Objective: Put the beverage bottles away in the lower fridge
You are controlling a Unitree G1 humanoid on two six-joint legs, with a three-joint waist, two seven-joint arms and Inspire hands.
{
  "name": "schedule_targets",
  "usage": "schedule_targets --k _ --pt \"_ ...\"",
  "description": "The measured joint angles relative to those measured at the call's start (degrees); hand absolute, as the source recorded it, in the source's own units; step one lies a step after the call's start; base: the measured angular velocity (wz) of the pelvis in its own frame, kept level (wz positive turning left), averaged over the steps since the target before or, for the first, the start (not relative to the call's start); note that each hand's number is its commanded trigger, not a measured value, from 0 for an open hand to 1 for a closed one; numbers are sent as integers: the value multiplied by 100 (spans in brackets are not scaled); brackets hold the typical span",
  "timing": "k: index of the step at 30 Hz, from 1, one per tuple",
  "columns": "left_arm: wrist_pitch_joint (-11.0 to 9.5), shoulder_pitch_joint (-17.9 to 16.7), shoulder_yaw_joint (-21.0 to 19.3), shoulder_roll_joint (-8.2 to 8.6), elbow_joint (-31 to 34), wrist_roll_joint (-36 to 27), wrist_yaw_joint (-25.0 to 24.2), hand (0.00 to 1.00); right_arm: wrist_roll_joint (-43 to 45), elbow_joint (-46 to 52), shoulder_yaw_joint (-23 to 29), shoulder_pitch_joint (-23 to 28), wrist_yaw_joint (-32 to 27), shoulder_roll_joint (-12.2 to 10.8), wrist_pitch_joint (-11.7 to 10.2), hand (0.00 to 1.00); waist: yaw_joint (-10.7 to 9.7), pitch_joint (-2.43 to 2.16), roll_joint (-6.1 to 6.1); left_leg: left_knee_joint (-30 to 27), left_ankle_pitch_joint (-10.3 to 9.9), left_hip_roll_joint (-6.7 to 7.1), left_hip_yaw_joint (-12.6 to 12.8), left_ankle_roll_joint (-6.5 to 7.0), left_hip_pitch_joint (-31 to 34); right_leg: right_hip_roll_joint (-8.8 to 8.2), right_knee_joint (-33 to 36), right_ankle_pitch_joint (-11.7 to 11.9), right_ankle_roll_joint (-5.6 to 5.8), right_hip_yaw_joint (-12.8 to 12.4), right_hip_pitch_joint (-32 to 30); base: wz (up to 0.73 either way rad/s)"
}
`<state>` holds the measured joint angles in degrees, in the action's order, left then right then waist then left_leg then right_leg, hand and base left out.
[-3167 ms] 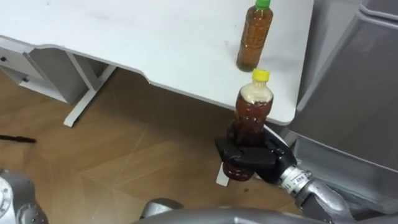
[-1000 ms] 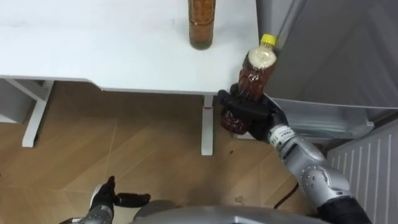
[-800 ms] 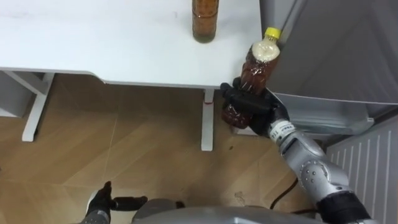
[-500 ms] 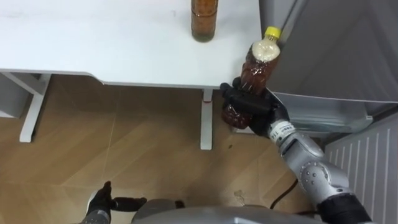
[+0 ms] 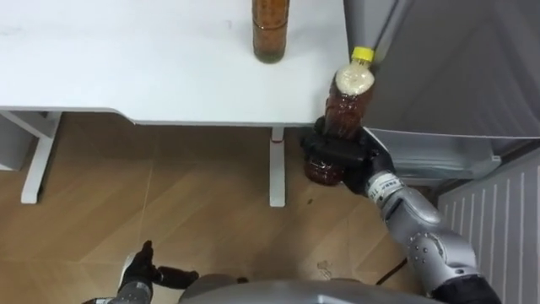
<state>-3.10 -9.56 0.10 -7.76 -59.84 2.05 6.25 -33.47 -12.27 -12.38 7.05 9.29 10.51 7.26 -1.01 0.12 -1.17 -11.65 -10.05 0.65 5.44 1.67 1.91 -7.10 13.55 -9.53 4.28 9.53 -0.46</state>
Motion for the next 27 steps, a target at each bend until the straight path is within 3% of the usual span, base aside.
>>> schedule_targets --k 6,10,12,15,17,19,22,27 --pt "-5 0 -219 55 -109 1 48 0 540 319 0 332 -57 -30 0 100 -30 -2 -22 139 -3 4 211 5 -212 2 -11 0 0 -176 59 -16" --pt "-41 -37 -226 60 -89 6 78 0 653 747 35 923 -351 -57 -150 100 -122 -1 -33 157 -6 2 401 10 -299 -6 -25 2 3 -279 87 -19" --pt "-44 -51 -220 62 -89 4 78 0 476 732 409 977 -806 -226 -178 100 -227 15 -3 169 -31 -10 517 36 -309 5 -89 23 39 -338 66 -39" --pt "-73 -67 -218 59 -91 11 38 0 222 660 1394 901 -1629 -264 -391 100 -306 25 69 206 -53 -27 710 41 -236 21 -88 35 62 -424 -57 -42" --pt "-104 -101 -218 54 -98 -3 39 0 40 661 1996 850 -2270 -257 -687 100 -370 20 102 216 -67 -84 858 11 -214 70 -13 42 49 -513 -181 -35" --pt "-116 -121 -210 49 -115 -28 44 0 -116 662 2251 859 -2729 -256 -1004 100 -415 20 98 208 -76 -125 944 -21 -223 108 90 20 15 -573 -265 -28" --pt "-120 -132 -155 35 -124 -37 80 0 -121 668 2367 863 -3443 -254 -1300 100 -534 27 45 199 -66 -154 1034 -59 -217 138 177 -17 -38 -638 -380 -17" --pt "-242 -94 25 8 -127 -28 54 0 34 668 2324 868 -4382 -254 -1320 100 -566 30 -10 191 -64 -136 1133 -62 -136 133 320 -75 -37 -747 -587 -11"
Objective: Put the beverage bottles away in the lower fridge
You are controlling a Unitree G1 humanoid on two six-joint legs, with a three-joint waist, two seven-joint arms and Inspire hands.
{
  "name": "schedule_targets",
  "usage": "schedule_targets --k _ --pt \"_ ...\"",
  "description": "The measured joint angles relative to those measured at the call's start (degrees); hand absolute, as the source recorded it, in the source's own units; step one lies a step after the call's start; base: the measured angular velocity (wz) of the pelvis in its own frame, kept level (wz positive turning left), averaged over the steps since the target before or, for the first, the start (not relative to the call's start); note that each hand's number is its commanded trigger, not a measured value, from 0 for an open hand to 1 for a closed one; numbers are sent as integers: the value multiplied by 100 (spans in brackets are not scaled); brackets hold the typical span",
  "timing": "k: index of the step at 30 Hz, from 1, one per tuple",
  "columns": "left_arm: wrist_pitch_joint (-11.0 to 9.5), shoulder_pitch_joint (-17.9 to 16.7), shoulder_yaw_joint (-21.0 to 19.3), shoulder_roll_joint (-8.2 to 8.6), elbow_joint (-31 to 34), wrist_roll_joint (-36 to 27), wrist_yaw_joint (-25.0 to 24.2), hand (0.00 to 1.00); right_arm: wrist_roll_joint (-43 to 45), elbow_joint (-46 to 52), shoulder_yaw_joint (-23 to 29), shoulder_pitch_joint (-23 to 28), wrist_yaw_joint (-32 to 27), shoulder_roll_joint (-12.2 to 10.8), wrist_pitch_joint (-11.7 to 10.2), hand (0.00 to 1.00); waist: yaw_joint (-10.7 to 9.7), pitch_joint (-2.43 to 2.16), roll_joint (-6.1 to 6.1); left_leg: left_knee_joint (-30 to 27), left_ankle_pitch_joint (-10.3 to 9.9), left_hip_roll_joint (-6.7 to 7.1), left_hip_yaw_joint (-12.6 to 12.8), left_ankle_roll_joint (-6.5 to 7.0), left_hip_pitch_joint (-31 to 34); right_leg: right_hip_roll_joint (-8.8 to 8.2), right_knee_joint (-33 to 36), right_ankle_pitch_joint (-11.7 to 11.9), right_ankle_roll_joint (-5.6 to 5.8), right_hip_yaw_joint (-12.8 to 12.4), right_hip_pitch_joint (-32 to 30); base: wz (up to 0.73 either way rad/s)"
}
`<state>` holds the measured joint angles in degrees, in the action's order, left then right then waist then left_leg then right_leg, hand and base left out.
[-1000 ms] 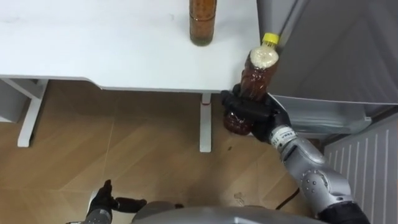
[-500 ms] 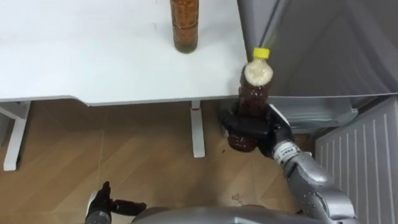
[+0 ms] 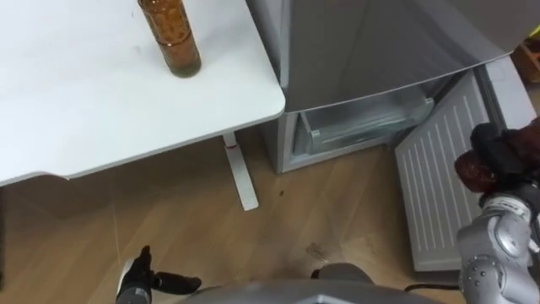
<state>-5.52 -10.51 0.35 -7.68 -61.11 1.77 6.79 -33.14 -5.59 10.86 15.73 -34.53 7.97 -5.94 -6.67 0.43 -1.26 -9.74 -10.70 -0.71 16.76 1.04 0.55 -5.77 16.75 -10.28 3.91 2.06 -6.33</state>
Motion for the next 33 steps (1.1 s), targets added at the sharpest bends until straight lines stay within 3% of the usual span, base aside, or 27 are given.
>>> schedule_targets --k 4,10,17,21,23,26,29,32,33 --pt "-2 5 37 -55 6 -29 -7 0 -100 -1 -67 -7 -452 0 -35 100 15 21 -60 1 -2 4 43 3 31 -3 15 -5 2 -26 -66 -5" --pt "-3 3 63 -126 48 -42 -9 0 -389 -77 -167 6 -534 12 -179 100 68 15 -88 -36 -31 -17 37 -11 57 10 -2 -4 1 -9 -60 0" --pt "-23 157 235 -154 42 3 -166 0 -1900 -853 -553 -384 -154 35 -291 100 158 3 -60 -237 -124 -75 -31 -21 161 35 13 2 -7 39 -34 2" --pt "-83 196 213 -197 40 0 -244 0 -2360 -1543 -546 -836 138 84 -293 100 216 12 -17 -405 -148 -75 -174 1 399 0 78 2 -7 176 -153 18" --pt "-83 229 212 -240 32 2 -273 0 -2554 -2268 -547 -1278 383 202 -292 100 234 15 -23 -522 -144 -73 -303 7 592 -25 97 8 -18 316 -252 33" --pt "-88 233 203 -253 -5 -15 -305 0 -2690 -2632 -554 -1550 601 322 -287 100 339 13 -13 -614 -130 -77 -384 19 810 -30 138 15 -28 362 -416 17" --pt "-81 447 226 -299 -78 -117 -355 0 -3360 -3487 -571 -2239 936 605 -278 100 499 34 -45 -789 -100 -84 -495 24 1189 -44 272 20 -40 438 -731 17" --pt "-65 625 285 -303 -97 -108 -372 0 -3635 -3904 -598 -2638 1221 722 -277 100 602 55 -74 -937 -93 -99 -533 35 1457 -55 369 21 -51 472 -952 9" --pt "-67 725 291 -316 -162 -130 -386 0 -3767 -4007 -622 -2768 1342 745 -278 100 714 84 -115 -999 -92 -104 -532 36 1545 -65 453 15 -64 468 -1064 0"
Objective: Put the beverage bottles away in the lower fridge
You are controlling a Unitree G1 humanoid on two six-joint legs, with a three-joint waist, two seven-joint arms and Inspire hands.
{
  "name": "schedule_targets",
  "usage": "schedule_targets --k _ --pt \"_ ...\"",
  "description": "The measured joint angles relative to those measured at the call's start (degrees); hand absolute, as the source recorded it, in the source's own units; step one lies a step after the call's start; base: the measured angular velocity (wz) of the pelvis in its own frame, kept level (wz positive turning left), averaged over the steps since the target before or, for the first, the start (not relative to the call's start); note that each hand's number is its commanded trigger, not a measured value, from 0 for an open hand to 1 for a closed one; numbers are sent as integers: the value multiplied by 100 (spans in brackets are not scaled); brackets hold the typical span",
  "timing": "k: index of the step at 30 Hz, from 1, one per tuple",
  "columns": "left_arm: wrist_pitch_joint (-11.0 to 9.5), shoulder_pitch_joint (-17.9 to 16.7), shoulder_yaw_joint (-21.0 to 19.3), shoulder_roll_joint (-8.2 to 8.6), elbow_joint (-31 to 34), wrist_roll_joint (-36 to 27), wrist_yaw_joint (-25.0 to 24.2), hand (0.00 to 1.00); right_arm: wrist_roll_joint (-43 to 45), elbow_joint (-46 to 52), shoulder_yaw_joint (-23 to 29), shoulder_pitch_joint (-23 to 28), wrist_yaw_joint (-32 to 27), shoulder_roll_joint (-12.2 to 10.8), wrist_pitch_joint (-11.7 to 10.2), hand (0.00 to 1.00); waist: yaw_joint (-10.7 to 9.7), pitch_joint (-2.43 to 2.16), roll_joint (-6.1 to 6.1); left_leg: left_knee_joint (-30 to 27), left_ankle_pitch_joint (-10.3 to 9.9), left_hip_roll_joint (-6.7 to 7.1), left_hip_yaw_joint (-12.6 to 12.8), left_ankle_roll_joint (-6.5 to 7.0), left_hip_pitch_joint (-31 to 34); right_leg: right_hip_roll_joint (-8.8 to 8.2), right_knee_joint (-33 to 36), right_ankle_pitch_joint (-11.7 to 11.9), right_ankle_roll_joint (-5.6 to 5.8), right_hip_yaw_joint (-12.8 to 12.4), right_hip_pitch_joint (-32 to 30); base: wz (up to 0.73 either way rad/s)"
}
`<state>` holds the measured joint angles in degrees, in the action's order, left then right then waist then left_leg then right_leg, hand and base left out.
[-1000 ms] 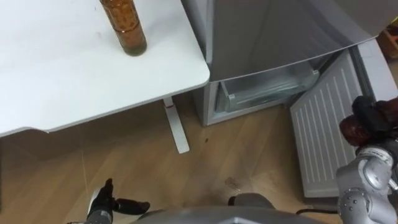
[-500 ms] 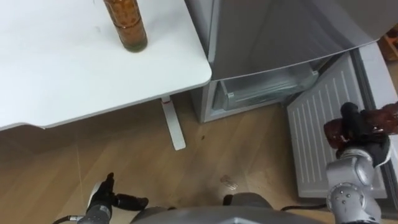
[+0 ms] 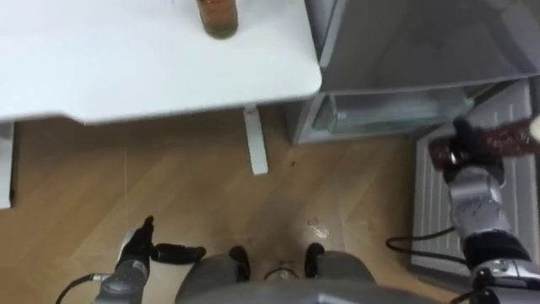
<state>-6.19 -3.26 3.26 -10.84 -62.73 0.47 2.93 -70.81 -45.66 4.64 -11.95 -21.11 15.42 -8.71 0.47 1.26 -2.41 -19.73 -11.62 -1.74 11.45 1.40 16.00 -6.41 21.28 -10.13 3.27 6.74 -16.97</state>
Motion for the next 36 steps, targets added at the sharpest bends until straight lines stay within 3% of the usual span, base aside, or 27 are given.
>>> schedule_targets --k 2,6,12,19,24,28,36 --pt "-1 155 55 -92 -68 -105 1 0 -288 -265 -77 -281 231 25 2 100 128 69 -96 -198 -1 0 -18 1 259 -41 264 -42 -34 4 -281 3" --pt "1 374 325 -166 -78 -367 19 0 -787 -913 -132 -765 610 81 26 100 200 93 -110 -484 15 20 -173 31 820 -114 532 -71 -61 140 -752 22" --pt "48 757 436 -165 -11 -548 35 0 -1120 -1711 -128 -1237 1205 341 496 100 424 180 -151 -1032 -21 113 -236 94 1666 -326 1421 -312 -115 124 -1696 15" --pt "71 976 515 -322 196 -999 46 0 -1669 -1727 -135 -1436 1552 583 535 100 487 240 -233 -1900 -88 146 -391 63 2794 -469 2358 -608 -228 138 -2792 16" --pt "89 1017 689 -470 542 -1104 169 0 -1910 -1919 -382 -1739 1790 662 650 100 494 243 -237 -2467 -204 68 -504 28 3449 -472 2823 -729 -311 211 -3335 7" --pt "238 969 840 -529 499 -1091 292 0 -1911 -1921 -560 -1796 1984 670 735 100 561 258 -263 -2896 -346 35 -625 -8 3807 -474 3168 -855 -363 281 -3613 6" --pt "411 721 1049 -689 617 -1081 565 0 -1878 -1904 -583 -2117 2102 762 776 100 629 262 -271 -3691 -638 31 -703 9 4434 -585 3909 -1168 -381 285 -4161 4"
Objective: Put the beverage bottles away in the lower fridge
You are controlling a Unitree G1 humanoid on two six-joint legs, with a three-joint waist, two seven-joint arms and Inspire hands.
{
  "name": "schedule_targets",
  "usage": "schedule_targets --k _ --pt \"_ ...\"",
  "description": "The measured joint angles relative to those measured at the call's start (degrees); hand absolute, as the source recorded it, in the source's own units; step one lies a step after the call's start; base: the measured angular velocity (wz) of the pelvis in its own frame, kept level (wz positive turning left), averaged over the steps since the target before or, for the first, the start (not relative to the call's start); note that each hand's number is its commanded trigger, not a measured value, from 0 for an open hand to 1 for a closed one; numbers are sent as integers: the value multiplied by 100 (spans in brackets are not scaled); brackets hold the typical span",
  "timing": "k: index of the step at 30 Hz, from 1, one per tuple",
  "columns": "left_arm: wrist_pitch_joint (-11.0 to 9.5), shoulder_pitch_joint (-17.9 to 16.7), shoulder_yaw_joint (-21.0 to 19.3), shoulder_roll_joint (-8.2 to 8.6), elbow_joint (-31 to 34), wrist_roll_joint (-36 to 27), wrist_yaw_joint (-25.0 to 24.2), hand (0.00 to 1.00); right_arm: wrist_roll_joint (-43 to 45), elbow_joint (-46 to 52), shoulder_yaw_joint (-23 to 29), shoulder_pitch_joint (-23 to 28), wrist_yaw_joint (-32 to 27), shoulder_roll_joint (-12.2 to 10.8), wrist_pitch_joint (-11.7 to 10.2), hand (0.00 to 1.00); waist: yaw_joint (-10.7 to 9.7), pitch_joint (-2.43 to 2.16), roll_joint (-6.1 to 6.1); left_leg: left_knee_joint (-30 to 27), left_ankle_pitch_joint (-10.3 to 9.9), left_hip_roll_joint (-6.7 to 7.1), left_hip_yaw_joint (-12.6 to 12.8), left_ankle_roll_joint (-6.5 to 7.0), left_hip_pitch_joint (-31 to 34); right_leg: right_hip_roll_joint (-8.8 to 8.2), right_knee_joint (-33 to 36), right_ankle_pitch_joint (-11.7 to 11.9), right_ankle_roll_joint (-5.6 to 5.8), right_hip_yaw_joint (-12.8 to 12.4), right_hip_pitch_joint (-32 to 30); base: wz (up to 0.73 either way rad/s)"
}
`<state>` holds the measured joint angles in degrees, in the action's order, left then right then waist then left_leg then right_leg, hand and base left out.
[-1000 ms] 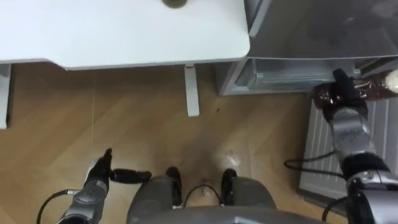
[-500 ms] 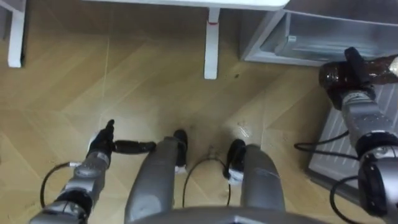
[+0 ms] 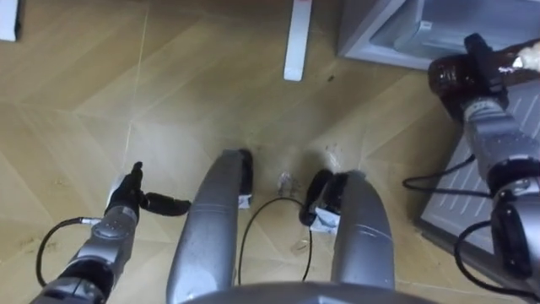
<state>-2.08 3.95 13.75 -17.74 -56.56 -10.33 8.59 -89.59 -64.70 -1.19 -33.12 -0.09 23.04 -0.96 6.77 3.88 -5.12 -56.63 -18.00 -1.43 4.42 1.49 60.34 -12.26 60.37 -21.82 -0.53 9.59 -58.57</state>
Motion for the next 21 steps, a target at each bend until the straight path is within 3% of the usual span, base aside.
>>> schedule_targets --k 5,9,19,20,21 --pt "11 -73 108 -51 169 0 133 0 -9 63 -253 -444 14 313 23 100 -9 -6 -14 -320 -112 6 10 56 202 -68 295 -100 22 -19 -168 2" --pt "22 -94 231 -109 165 9 191 0 -75 206 -249 -752 -15 381 72 100 -40 -7 -41 -455 -165 24 19 66 184 -87 451 -181 47 -70 -165 0" --pt "135 -436 251 -110 156 -16 313 0 -85 526 -258 -741 -427 379 122 100 -70 -11 -58 -626 -229 13 44 56 252 -127 663 -280 22 -102 -254 1" --pt "142 -438 250 -110 167 -3 316 0 -80 567 -259 -740 -506 379 122 84 -86 -11 -57 -627 -229 11 45 56 252 -129 663 -279 20 -101 -255 0" --pt "145 -439 250 -110 183 3 316 0 -83 584 -259 -740 -543 379 122 0 -90 -11 -57 -627 -229 12 45 56 252 -132 663 -279 20 -100 -255 0"
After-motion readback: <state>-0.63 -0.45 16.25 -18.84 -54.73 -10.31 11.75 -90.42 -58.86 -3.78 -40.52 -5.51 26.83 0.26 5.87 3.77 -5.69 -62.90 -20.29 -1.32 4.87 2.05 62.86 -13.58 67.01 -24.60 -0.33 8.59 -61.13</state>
